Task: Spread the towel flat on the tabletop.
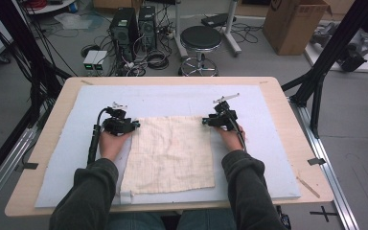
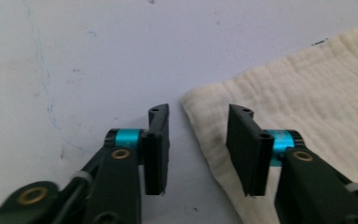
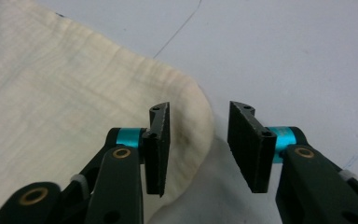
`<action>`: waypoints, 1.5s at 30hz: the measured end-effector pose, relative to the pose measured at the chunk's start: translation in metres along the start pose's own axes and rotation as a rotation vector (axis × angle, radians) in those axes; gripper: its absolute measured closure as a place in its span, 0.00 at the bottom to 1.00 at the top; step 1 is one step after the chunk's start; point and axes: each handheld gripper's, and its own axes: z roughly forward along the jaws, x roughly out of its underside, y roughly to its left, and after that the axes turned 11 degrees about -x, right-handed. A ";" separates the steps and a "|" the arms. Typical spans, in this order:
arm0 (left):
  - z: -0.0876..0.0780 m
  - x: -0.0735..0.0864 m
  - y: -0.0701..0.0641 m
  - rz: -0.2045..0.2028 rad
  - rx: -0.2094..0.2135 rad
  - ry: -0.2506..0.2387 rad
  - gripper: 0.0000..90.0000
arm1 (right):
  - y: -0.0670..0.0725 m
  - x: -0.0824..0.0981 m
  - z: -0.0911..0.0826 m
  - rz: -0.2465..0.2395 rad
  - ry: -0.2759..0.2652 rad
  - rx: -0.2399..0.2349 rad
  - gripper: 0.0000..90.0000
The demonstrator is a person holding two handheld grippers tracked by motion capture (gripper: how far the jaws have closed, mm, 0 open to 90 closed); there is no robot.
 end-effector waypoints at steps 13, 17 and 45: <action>0.004 -0.002 0.004 -0.050 -0.018 -0.011 0.97 | 0.000 -0.008 0.007 -0.007 0.016 -0.019 0.94; 0.003 -0.002 0.011 -0.079 -0.010 -0.023 0.97 | -0.001 -0.011 0.008 0.000 0.001 -0.037 0.94; 0.009 -0.019 0.007 -0.034 0.091 0.057 0.97 | -0.001 -0.018 0.012 0.010 0.020 -0.064 0.95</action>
